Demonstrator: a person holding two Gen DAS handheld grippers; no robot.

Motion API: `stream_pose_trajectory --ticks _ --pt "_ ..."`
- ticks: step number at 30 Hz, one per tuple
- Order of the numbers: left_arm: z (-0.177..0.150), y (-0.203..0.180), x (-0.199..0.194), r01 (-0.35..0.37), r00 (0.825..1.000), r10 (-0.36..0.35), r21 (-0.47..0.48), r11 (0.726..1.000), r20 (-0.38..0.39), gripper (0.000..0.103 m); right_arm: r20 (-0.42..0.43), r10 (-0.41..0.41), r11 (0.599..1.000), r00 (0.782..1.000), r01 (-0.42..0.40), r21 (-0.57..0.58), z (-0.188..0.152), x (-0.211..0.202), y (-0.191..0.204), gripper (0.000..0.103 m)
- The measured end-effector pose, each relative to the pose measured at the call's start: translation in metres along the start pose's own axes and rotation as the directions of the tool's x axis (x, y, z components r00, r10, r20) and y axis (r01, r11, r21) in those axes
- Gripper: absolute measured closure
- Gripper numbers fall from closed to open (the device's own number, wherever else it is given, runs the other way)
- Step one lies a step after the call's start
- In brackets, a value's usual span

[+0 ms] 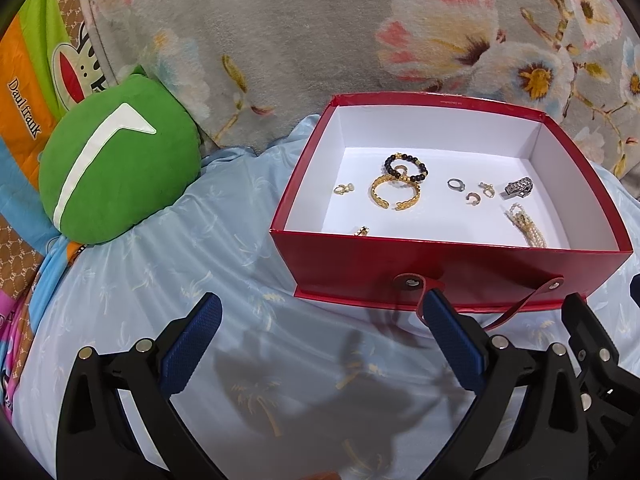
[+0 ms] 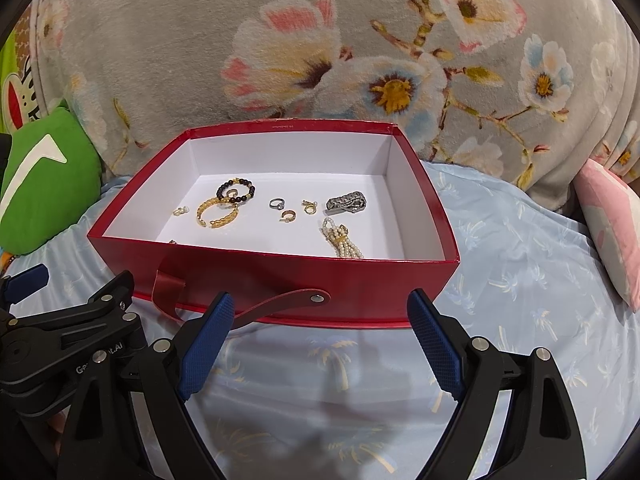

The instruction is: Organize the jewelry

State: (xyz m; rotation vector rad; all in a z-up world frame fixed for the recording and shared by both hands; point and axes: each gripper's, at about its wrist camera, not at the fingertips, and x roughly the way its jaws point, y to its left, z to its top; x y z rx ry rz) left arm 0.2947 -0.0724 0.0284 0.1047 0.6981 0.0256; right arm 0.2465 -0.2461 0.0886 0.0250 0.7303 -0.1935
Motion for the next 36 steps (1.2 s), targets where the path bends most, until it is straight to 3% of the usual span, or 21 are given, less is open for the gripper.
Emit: stream_pose_trajectory --ticks 29,36 --pt "-0.0034 0.0010 -0.0030 -0.038 0.999 0.038 -0.010 0.999 0.012 0.005 -0.003 -0.002 1.000 1.000 0.002 -0.017 0.0004 -0.0013 0.0023 0.017" --pt "-0.0029 0.0004 0.0011 -0.014 1.000 0.014 -0.017 1.000 -0.004 0.005 0.000 -0.002 1.000 1.000 0.002 -0.017 -0.0008 0.0001 0.0020 0.017"
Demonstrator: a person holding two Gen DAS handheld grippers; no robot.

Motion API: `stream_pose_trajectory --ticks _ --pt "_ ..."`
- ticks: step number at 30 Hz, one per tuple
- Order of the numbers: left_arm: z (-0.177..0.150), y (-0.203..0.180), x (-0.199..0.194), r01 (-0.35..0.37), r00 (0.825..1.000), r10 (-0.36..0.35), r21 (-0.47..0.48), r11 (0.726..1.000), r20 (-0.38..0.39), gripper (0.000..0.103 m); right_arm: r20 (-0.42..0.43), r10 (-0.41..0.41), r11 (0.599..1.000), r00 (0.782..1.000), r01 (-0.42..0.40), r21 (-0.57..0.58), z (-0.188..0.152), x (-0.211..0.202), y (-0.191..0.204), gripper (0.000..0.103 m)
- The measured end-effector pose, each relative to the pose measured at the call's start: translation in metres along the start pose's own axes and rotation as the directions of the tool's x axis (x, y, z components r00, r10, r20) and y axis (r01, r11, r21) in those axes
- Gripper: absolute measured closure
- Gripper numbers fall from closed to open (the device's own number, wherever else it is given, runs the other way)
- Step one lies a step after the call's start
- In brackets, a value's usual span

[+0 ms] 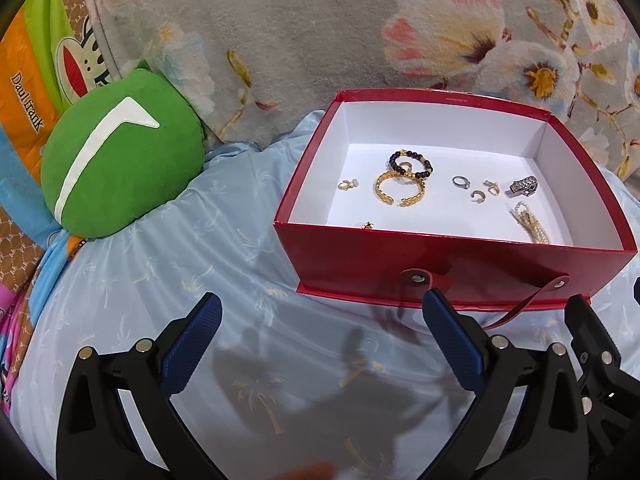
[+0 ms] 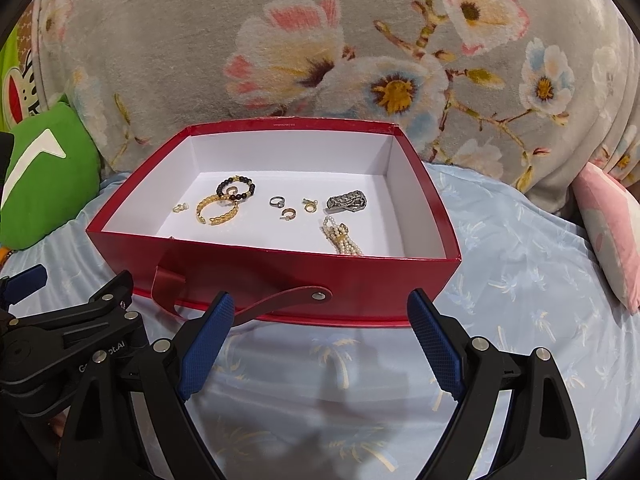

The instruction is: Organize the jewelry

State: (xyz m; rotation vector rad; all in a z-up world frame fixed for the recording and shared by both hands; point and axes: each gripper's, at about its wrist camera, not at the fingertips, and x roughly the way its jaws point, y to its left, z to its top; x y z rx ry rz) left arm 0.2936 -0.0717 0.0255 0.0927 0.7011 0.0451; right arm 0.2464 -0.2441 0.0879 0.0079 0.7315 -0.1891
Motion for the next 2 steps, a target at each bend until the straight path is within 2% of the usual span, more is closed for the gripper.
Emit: stream_pose_trajectory --ticks 2 --pt "-0.0003 -0.0009 -0.0010 -0.002 1.000 0.002 0.001 1.000 0.010 0.005 0.000 0.000 1.000 1.000 0.000 0.001 -0.0001 0.0001 -0.0002 0.017"
